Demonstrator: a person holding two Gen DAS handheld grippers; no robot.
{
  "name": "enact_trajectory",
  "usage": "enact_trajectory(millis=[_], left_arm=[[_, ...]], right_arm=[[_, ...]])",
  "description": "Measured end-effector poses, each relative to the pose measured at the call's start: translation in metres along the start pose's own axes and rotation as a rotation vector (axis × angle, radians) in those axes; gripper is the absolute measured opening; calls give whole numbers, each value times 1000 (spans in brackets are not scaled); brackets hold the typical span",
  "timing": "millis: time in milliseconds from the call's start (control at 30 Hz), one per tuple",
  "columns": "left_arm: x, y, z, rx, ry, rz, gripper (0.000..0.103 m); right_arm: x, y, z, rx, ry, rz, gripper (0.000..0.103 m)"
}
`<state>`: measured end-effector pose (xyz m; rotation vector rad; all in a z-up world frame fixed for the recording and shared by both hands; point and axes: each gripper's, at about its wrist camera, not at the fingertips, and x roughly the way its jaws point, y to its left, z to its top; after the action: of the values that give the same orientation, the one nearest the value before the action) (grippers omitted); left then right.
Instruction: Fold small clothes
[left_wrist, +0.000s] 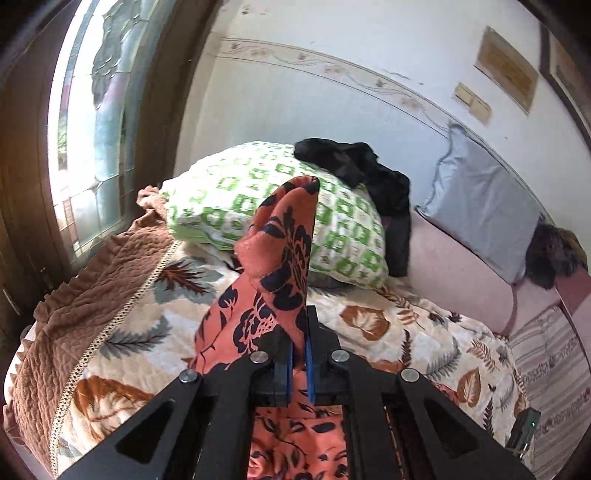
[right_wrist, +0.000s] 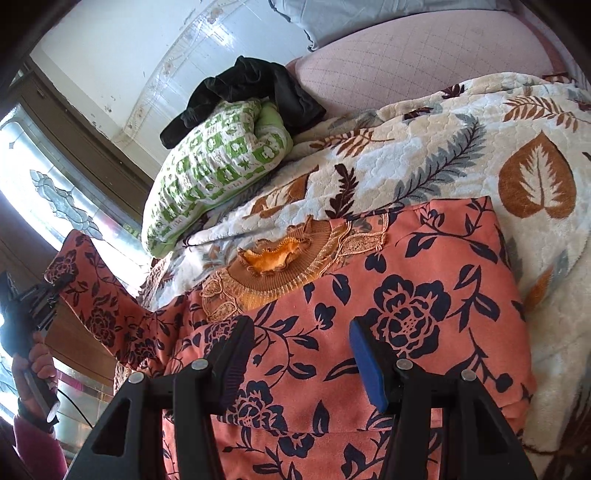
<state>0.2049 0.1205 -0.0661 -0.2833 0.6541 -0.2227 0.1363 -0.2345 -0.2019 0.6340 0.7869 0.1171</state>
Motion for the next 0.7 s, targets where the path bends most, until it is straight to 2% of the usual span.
enact_trajectory(millis=[200,300,400,567,600,633,667,700], left_arm=[[-1,-108,-44,183,74,-83,5],[7,-148,-71,238,120,-114,5],[21,-177,-99,277,182,-109,5],[42,-195,-145,284,352,-87,6],[39,-196,-153,291,369,-90,10],[35,-198,-161,301,383,-89,25],[29,-198,-166,311,387,-89,35],[22,-198,-170,323,373,-91,54]], right_arm=[[-35,-19,15,51,-68,16,58],[-55,-36,22,101,-105,19,58],[-75,-52,26,150,-141,20,58],[-100,-75,24,182,-186,-20,58],[-103,-80,23,191,-190,-30,58],[-105,-83,22,204,-191,-35,58],[-105,-88,22,220,-189,-34,58],[-106,-91,21,235,-186,-32,58]])
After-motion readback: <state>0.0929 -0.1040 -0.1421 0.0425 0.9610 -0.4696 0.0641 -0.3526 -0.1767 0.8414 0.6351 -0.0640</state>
